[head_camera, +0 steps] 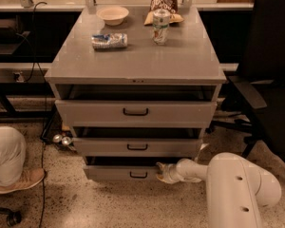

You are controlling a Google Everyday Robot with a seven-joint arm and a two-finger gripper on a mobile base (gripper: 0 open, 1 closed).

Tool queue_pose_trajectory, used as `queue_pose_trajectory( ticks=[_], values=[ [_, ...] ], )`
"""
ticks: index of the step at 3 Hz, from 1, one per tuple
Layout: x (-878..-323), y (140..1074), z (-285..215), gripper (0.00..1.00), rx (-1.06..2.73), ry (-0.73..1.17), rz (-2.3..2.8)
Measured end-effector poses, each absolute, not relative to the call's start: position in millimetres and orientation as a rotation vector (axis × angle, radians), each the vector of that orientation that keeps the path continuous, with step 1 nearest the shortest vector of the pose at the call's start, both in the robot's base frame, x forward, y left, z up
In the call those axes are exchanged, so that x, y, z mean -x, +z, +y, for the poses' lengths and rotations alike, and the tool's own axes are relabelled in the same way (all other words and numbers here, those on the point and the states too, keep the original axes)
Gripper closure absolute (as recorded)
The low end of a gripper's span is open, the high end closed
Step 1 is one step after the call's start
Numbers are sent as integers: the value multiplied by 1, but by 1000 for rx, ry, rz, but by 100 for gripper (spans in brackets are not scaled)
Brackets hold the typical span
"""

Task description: Open bottom drawer

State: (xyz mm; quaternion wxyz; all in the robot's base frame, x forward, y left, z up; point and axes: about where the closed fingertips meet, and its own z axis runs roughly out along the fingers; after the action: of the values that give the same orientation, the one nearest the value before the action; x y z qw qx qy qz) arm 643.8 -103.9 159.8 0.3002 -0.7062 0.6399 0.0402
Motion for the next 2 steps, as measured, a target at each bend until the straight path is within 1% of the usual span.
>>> queue_pose_trajectory(
  ticks=[1,2],
  values=[
    [-644,161,-104,100,1874,107,1699],
    [-641,162,-104,100,1876,108,1700]
  ],
)
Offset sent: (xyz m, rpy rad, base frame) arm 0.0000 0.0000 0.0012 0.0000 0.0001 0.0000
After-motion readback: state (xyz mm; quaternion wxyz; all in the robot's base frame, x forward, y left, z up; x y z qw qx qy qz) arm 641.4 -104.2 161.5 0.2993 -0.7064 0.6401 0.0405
